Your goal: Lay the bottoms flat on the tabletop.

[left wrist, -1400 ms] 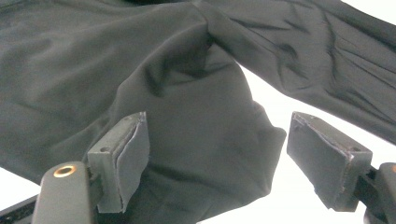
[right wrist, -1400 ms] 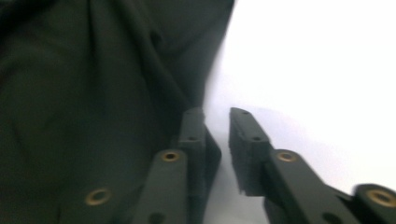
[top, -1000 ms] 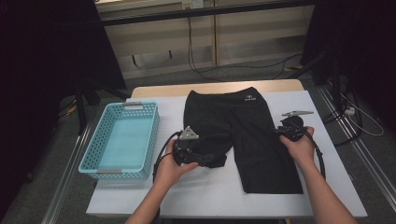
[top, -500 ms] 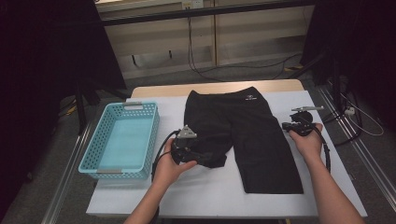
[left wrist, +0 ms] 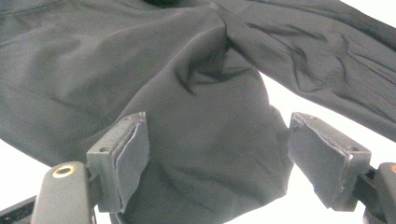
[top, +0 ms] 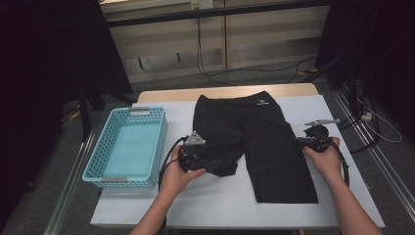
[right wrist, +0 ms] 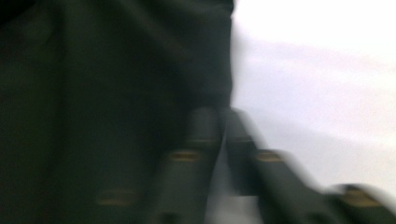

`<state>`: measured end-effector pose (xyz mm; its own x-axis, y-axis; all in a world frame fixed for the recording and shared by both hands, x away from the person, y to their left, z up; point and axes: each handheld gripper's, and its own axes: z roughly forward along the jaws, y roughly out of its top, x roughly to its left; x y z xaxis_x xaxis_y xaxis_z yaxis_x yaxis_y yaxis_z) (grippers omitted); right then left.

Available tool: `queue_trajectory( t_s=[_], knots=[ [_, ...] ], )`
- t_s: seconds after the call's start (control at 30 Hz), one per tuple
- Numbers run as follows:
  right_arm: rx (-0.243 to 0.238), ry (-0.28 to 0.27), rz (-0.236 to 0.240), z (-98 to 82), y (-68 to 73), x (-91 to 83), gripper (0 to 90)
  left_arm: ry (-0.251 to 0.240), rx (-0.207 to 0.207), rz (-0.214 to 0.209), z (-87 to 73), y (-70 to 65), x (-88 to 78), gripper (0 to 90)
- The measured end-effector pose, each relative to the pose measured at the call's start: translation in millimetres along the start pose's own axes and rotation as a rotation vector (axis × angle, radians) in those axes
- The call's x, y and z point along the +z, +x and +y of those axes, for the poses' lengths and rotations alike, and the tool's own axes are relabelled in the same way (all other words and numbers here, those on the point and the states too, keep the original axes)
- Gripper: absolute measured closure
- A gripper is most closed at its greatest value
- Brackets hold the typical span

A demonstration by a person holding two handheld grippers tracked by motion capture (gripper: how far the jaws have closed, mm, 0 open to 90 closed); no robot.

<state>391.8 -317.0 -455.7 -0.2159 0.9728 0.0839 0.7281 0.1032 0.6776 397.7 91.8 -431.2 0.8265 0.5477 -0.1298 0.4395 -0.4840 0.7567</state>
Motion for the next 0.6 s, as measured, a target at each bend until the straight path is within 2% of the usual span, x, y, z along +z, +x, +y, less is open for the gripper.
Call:
queue_trajectory(
  t_s=[0.07, 0.13, 0.17, 0.2, 0.27, 0.33, 0.37, 0.5, 0.53, 0.6],
  knots=[
    [0.006, 0.002, 0.006, -1.1, -1.8, -1.6, 90.0, 0.0, 0.002, 0.001, -0.2, 0.1, 0.2, 21.4],
    [0.008, -0.001, -0.021, -3.1, -5.6, -4.9, 90.0, 0.0, 0.005, 0.001, -0.4, 0.8, -0.2, 21.4],
    [0.023, -0.004, -0.024, -5.2, -7.7, -7.3, 87.3, 0.001, 0.002, 0.003, -0.4, 1.2, -0.9, 21.4],
    [0.04, -0.013, -0.023, -8.0, -9.1, -9.8, 80.4, 0.0, 0.003, 0.003, -0.5, 2.0, -1.2, 21.3],
    [0.074, -0.015, 0.019, -13.6, -7.2, -16.4, 73.3, 0.005, 0.005, 0.007, -0.9, 3.4, -2.1, 20.8],
    [0.057, -0.004, 0.01, -18.3, -2.3, -23.5, 63.1, 0.001, 0.005, 0.013, -1.6, 4.1, -1.2, 20.1],
    [0.059, -0.003, 0.01, -20.5, -1.2, -26.4, 60.9, 0.004, 0.009, 0.017, -1.7, 4.5, -1.1, 19.7],
    [0.036, 0.02, 0.015, -31.5, 3.1, -33.0, 61.2, 0.002, 0.019, 0.038, -1.5, 5.2, -1.6, 17.4],
    [0.035, -0.001, 0.009, -34.7, 3.7, -33.7, 63.2, 0.002, 0.02, 0.043, -1.3, 5.6, -2.0, 16.7],
    [0.018, 0.0, -0.004, -37.1, 4.6, -35.8, 69.6, -0.004, 0.017, 0.054, -1.3, 6.3, -2.4, 15.1]
  ],
)
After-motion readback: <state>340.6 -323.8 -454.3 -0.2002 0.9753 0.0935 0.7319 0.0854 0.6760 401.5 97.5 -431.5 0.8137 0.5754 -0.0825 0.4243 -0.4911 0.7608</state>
